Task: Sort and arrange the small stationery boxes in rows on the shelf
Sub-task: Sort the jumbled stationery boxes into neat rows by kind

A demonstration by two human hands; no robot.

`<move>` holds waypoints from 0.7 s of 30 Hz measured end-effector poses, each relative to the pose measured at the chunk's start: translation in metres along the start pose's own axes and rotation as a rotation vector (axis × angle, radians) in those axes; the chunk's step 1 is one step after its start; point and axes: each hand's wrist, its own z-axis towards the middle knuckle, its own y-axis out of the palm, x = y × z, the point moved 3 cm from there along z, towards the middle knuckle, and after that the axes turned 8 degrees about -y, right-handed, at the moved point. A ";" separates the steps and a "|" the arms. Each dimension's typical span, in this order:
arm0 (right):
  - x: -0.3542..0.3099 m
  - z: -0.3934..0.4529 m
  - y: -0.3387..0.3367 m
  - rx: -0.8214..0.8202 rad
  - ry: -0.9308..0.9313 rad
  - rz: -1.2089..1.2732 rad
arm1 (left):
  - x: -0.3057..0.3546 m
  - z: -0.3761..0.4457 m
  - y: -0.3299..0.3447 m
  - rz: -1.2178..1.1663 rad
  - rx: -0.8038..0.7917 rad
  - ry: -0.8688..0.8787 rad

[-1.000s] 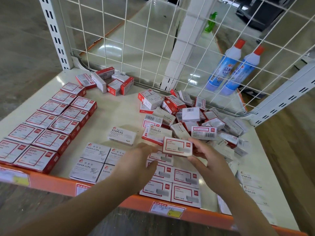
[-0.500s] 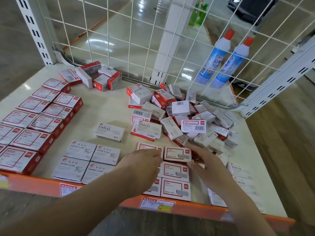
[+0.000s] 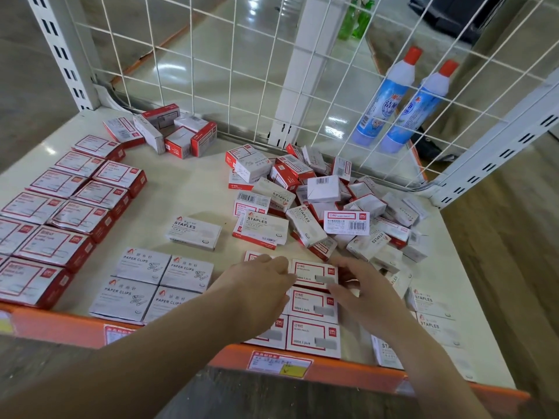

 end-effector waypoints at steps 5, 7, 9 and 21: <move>0.010 0.004 0.004 -0.036 0.036 -0.056 | 0.006 0.008 0.004 0.157 0.017 0.026; 0.010 0.004 0.003 -0.051 0.031 -0.073 | 0.007 0.009 0.005 0.183 0.026 0.035; 0.009 0.004 0.002 -0.064 0.033 -0.078 | 0.006 0.009 0.004 0.179 0.029 0.038; 0.003 0.004 -0.015 0.256 -0.071 -0.113 | 0.005 0.006 -0.001 0.021 0.014 -0.021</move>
